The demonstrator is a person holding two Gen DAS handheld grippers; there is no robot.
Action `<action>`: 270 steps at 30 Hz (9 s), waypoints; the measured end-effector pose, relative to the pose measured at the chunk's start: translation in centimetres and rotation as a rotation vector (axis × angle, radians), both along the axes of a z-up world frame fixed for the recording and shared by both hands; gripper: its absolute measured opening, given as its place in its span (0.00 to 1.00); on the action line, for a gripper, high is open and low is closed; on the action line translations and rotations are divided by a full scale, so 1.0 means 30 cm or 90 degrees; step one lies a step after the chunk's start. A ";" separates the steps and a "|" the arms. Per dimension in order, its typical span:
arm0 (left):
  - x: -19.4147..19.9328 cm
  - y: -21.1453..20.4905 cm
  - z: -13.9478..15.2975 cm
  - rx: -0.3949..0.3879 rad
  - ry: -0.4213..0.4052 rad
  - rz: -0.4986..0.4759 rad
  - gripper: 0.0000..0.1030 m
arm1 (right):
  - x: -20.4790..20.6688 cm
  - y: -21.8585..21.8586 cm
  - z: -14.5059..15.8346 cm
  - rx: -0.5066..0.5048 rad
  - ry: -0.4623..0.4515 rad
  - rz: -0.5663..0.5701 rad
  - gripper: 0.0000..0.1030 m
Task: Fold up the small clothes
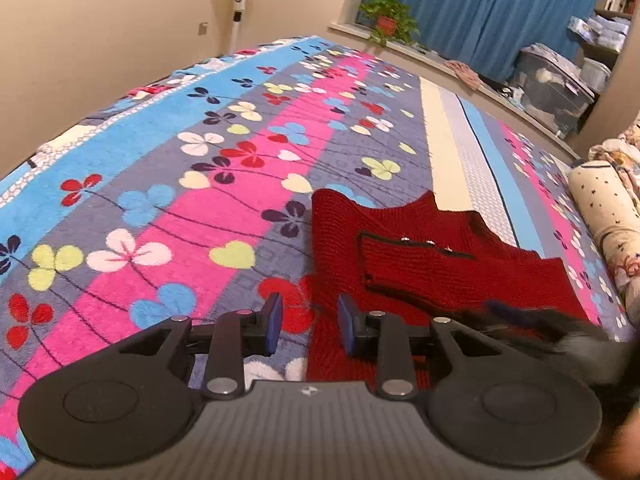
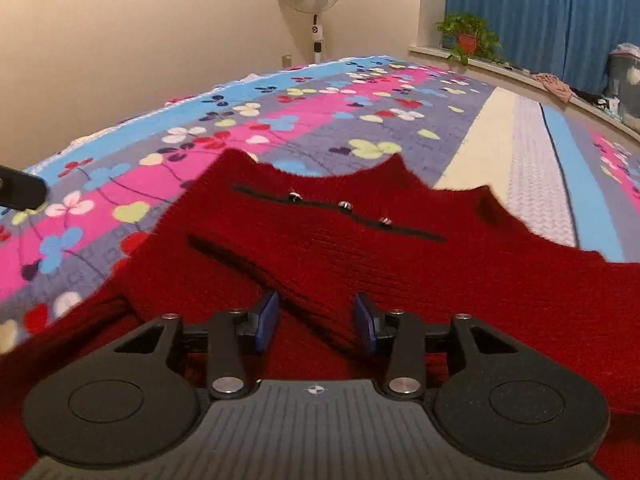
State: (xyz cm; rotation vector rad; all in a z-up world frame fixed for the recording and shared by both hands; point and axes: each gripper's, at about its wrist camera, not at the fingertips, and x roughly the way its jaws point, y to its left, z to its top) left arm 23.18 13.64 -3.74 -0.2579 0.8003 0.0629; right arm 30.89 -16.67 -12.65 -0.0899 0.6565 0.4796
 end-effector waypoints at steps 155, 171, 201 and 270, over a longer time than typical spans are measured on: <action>-0.216 0.040 -0.096 -0.065 0.051 -0.143 0.16 | -0.562 -1.027 0.021 0.155 0.179 -0.274 0.28; -0.297 0.219 -0.002 -0.132 -0.017 -0.064 0.72 | -0.585 -1.056 0.030 0.142 0.167 -0.263 0.55; -0.012 -0.003 -0.142 0.085 0.012 -0.099 0.14 | -0.402 -0.958 0.063 0.051 -0.008 -0.333 0.10; -0.355 -0.066 -0.164 0.155 0.107 -0.188 0.37 | -0.679 -0.878 -0.013 -0.030 0.160 -0.248 0.28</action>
